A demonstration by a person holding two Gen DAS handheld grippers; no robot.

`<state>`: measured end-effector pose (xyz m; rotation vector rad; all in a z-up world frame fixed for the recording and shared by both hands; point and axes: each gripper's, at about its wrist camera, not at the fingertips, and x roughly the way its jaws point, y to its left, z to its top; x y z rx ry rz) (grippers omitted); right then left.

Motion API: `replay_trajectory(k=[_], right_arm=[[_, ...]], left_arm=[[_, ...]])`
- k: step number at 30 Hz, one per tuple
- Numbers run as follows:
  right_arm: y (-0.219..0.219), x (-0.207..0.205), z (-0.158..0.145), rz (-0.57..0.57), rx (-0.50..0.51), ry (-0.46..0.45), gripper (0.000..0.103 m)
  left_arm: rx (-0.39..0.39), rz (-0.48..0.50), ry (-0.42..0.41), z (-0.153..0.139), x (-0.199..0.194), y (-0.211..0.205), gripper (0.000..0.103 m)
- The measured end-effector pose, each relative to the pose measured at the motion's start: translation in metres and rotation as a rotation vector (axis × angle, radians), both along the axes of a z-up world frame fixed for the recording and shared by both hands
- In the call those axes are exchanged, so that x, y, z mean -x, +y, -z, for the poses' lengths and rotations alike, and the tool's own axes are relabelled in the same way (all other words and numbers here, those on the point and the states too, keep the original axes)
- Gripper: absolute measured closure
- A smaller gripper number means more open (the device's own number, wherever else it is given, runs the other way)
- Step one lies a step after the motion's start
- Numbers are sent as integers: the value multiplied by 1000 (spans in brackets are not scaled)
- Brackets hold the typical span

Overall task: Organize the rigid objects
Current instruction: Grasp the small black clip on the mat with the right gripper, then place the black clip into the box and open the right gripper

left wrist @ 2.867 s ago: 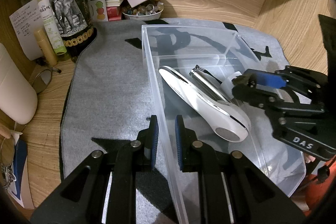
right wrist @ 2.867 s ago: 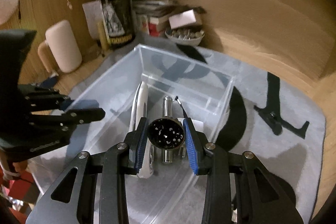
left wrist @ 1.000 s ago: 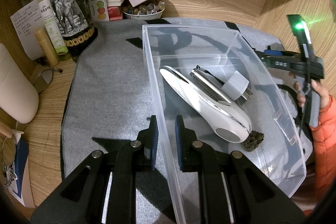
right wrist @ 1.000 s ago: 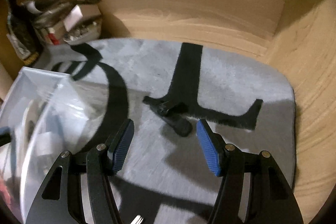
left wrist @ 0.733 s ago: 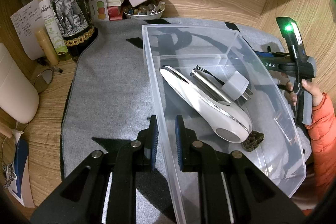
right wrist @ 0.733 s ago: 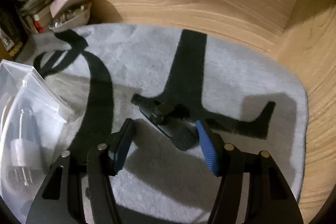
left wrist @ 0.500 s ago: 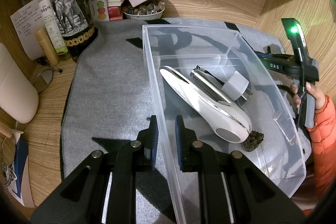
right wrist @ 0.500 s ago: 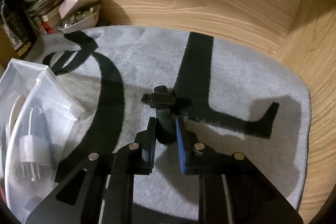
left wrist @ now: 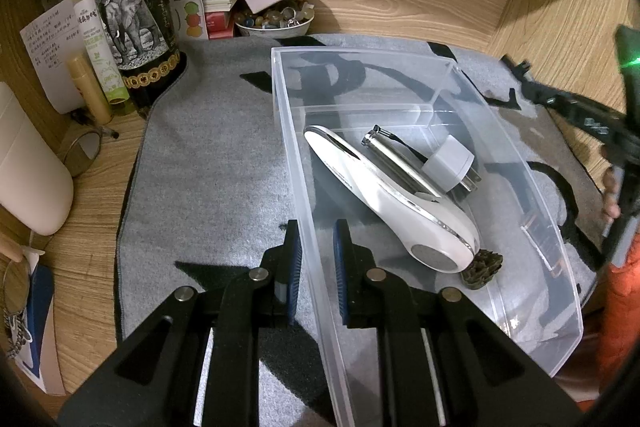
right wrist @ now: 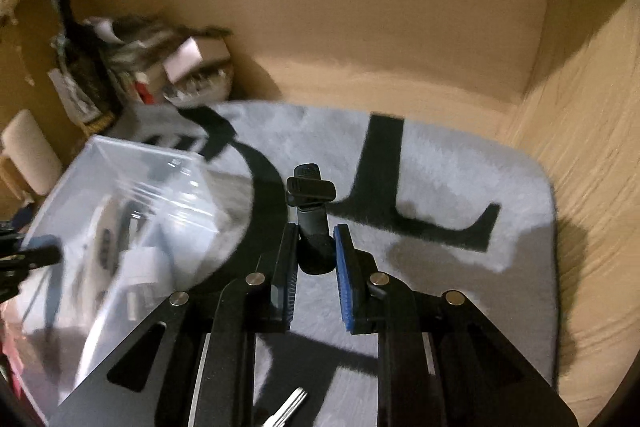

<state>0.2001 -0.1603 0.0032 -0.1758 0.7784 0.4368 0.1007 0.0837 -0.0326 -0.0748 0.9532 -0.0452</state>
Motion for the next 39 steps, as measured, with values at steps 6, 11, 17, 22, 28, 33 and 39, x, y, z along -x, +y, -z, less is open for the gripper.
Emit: replay_trajectory(k=[6, 11, 17, 22, 28, 33, 39], right_arm=[[3, 32, -27, -42, -76, -69, 87], [12, 59, -36, -89, -125, -87, 87], [39, 82, -27, -180, -142, -53, 87], [69, 95, -10, -261, -108, -16, 87], [101, 103, 10, -337, -30, 32, 87], [121, 105, 21, -398, 23, 78, 87], [129, 103, 29, -423, 45, 138, 85]], left_arm=[[1, -1, 0, 0, 0, 0, 89], [1, -1, 0, 0, 0, 0, 89], [2, -1, -1, 0, 0, 0, 89], [1, -1, 0, 0, 0, 0, 89], [2, 0, -1, 0, 0, 0, 89], [1, 0, -1, 0, 0, 0, 89], [2, -1, -1, 0, 0, 0, 89]])
